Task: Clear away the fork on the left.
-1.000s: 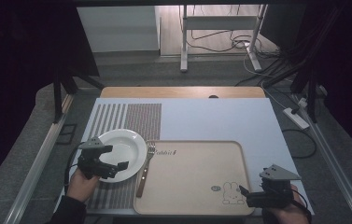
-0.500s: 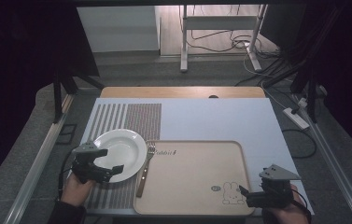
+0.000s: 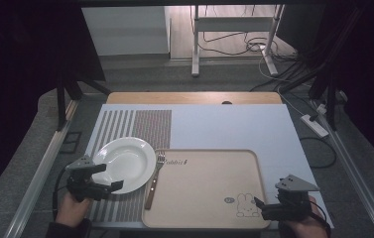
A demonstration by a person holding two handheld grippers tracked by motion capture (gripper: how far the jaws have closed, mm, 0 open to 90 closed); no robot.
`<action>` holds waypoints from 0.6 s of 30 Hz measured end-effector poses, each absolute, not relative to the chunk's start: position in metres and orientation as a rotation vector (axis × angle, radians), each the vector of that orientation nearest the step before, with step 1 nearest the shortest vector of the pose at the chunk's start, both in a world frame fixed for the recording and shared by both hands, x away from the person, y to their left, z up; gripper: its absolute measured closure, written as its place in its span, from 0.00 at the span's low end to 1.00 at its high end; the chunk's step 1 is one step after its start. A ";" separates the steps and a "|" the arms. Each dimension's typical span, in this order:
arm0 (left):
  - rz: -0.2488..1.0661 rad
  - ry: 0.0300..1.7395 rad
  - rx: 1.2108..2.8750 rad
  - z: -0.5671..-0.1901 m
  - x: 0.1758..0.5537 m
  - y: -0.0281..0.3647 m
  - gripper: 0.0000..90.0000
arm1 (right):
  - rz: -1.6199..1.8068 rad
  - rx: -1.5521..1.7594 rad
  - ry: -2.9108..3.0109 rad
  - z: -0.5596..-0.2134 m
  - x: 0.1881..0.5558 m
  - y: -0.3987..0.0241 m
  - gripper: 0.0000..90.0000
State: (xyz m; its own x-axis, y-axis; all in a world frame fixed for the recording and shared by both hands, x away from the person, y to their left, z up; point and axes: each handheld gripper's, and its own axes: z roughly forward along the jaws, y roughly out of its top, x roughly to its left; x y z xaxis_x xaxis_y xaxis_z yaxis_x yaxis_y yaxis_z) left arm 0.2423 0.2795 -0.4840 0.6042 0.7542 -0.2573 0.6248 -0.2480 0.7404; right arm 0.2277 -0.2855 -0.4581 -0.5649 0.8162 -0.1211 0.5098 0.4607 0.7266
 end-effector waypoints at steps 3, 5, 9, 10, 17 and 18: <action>0.184 1.099 1.960 -0.485 0.239 0.282 0.00 | 0.897 1.109 2.257 -0.458 0.228 -0.285 0.00; 0.183 1.100 1.958 -0.486 0.237 0.283 0.00 | 0.897 1.109 2.257 -0.458 0.228 -0.285 0.00; 0.179 1.108 1.955 -0.487 0.233 0.286 0.00 | 0.895 1.109 2.259 -0.458 0.228 -0.285 0.00; 0.177 1.108 1.955 -0.487 0.232 0.287 0.00 | 0.896 1.109 2.258 -0.458 0.228 -0.285 0.00; 0.172 1.123 1.951 -0.489 0.224 0.292 0.00 | 0.892 1.110 2.260 -0.458 0.228 -0.285 0.00; 0.171 1.125 1.949 -0.489 0.223 0.293 0.00 | 0.891 1.110 2.261 -0.458 0.228 -0.285 0.00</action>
State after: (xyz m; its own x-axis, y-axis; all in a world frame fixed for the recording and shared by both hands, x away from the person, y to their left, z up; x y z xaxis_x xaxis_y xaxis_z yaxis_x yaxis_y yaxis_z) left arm 0.2234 0.2927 -0.4895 0.5849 0.7618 -0.2784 0.6444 -0.2280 0.7299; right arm 0.2283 -0.2851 -0.4584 -0.5648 0.8163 -0.1211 0.5143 0.4629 0.7220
